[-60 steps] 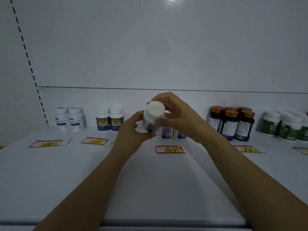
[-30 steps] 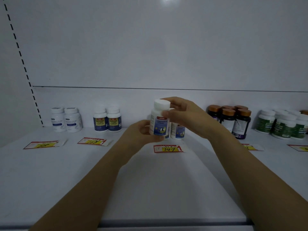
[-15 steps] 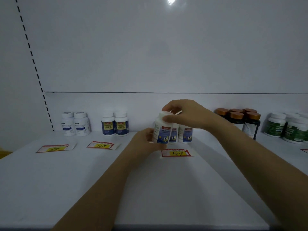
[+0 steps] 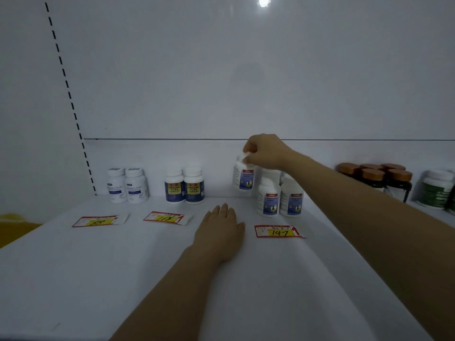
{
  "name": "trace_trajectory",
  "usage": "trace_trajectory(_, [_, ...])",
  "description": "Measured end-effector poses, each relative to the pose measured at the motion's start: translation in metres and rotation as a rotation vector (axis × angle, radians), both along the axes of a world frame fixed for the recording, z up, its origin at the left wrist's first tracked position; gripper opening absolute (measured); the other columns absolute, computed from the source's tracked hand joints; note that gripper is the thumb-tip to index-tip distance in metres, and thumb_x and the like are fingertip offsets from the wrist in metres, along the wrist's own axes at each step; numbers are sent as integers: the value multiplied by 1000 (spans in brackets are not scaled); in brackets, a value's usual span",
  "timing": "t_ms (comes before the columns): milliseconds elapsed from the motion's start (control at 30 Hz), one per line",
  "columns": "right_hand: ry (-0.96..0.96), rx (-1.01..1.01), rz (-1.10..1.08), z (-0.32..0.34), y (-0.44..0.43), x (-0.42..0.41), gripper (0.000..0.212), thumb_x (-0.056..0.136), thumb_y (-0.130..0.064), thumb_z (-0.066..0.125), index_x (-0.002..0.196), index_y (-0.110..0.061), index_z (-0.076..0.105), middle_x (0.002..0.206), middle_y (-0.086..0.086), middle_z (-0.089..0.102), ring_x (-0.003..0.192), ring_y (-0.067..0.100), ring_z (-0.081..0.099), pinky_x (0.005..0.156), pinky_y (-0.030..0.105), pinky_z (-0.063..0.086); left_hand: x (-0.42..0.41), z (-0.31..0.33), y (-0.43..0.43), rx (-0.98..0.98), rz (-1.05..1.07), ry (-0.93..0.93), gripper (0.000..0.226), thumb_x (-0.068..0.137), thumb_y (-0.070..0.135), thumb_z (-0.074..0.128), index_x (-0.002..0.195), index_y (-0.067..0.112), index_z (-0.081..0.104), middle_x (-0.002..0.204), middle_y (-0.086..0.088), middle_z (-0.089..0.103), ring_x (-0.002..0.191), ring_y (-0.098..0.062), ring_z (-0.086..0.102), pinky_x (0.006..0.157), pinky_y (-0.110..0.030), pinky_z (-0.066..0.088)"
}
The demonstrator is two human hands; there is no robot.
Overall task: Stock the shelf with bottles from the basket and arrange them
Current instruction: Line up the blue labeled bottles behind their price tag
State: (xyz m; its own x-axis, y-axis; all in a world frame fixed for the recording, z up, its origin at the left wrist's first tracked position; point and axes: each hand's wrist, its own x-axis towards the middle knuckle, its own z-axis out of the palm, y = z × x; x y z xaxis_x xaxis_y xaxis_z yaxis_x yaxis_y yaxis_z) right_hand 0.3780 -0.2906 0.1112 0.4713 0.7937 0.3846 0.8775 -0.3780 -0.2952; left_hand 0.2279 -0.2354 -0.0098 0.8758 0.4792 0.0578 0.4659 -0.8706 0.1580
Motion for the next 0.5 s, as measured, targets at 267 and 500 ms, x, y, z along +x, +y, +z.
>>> trace_trajectory(267, [51, -84, -24, -27, 9, 14, 28, 85, -17, 64, 112, -9, 61, 114, 6, 60, 94, 16, 50, 71, 20, 38, -1, -1, 1, -24, -1, 36, 59, 103, 39, 17, 151, 7, 6, 159, -8, 3, 147, -20, 3, 118, -34, 3])
trace_trajectory(500, [-99, -226, -153, -23, 10, 13, 31, 88, -29, 54, 116, -19, 63, 116, 3, 60, 113, 26, 48, 88, 35, 26, 0, -2, 0, -22, 5, 86, 59, 102, 41, 15, 151, 9, 3, 159, -7, 0, 147, -20, 1, 118, -34, 3])
